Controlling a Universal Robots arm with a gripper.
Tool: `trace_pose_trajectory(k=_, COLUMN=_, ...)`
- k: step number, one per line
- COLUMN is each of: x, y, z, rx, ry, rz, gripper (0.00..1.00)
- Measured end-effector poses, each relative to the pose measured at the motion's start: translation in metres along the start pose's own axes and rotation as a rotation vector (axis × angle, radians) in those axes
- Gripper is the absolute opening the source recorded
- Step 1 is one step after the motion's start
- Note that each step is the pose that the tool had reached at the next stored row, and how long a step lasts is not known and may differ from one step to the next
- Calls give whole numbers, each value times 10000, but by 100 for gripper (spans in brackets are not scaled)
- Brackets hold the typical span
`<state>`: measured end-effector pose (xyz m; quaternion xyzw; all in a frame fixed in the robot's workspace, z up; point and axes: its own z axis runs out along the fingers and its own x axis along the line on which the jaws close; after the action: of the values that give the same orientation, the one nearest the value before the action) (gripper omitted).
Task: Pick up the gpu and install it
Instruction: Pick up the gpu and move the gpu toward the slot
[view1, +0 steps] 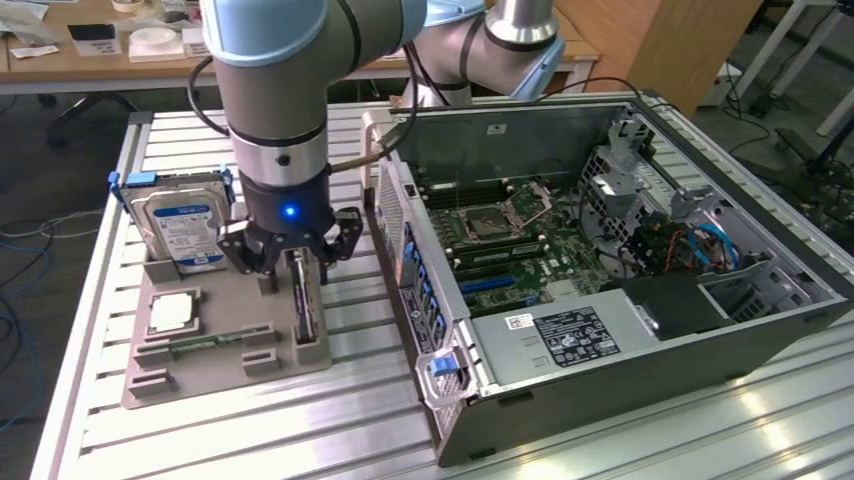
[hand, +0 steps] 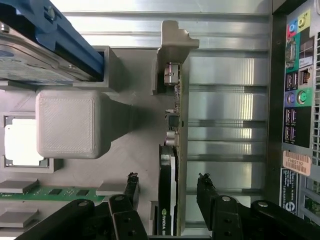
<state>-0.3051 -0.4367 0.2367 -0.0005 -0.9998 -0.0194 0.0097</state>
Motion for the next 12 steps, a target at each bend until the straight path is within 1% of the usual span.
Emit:
trace_pose_trajectory(k=6, x=-2, y=1, z=109, rx=1, ry=-1, rz=0, gripper=59)
trace_pose_trajectory(k=9, x=-2, y=0, z=140, rx=57, ry=-21, rz=1, gripper=59)
trace_pose_trajectory(k=12, x=-3, y=-1, z=179, rx=71, ry=-26, rz=0, gripper=59)
